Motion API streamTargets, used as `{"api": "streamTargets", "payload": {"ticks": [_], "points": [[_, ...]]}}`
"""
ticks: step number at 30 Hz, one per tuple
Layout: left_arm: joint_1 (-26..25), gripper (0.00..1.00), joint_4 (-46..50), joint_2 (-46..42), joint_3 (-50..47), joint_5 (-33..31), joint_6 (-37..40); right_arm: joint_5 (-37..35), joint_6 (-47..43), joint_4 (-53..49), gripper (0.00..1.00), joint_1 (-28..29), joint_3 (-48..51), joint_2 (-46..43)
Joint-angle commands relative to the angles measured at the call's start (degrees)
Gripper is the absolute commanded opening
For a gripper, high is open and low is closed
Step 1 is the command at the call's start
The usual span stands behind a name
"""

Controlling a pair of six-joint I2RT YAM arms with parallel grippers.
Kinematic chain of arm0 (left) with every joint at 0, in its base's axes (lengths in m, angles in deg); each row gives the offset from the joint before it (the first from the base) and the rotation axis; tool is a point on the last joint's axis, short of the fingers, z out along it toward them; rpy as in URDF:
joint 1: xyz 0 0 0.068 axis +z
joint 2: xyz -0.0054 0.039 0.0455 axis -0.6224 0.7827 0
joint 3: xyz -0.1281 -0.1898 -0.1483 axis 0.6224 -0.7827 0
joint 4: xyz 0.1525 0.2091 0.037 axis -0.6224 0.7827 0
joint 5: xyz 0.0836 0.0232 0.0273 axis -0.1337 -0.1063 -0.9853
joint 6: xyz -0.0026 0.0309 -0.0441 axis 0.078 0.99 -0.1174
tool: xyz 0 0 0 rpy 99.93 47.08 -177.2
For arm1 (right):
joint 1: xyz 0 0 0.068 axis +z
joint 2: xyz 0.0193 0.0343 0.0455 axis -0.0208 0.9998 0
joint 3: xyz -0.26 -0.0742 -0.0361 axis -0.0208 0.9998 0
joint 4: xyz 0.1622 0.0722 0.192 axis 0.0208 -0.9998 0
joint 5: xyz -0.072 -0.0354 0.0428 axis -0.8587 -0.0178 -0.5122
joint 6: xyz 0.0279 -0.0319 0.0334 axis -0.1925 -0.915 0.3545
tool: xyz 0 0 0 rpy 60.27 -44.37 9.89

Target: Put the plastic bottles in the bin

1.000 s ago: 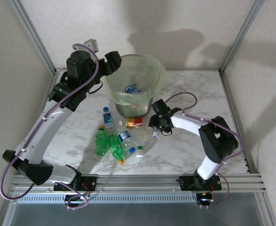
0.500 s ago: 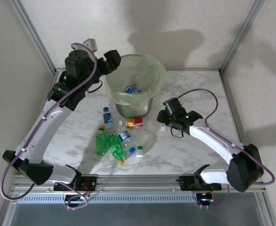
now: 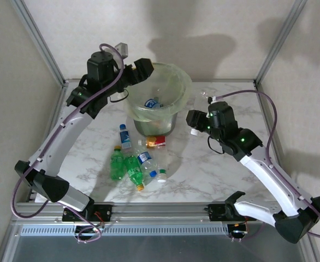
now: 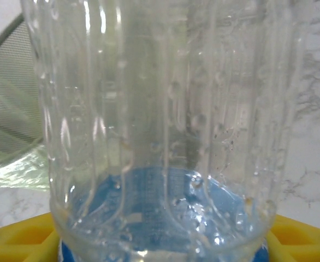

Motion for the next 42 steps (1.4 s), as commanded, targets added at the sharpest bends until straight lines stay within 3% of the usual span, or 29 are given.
{"api": "streamTargets", "payload": {"ticks": [1,17,21,30,42], "points": [[0.51,0.82,0.28,0.55,2.01,5.51,0.31,4.48,-3.71,3.61,0.60,0.42,-1.62,-1.70],[-0.01,0.90,-4.60,3.53,1.89,23.54,-0.26,21.71,-8.22,5.89,0.60,0.42,-9.69,2.95],[-1.35,1.00,-6.01,3.53,1.80,26.59,0.33,23.26,-8.82,5.53,0.60,0.52,-11.59,4.51],[-3.79,0.99,-6.35,4.33,1.41,28.48,0.71,25.28,-9.82,5.06,0.60,2.43,-14.58,7.42],[-5.03,0.88,-6.52,5.26,1.10,30.29,1.04,24.30,-11.02,4.20,0.61,5.03,-16.34,8.87]]}}
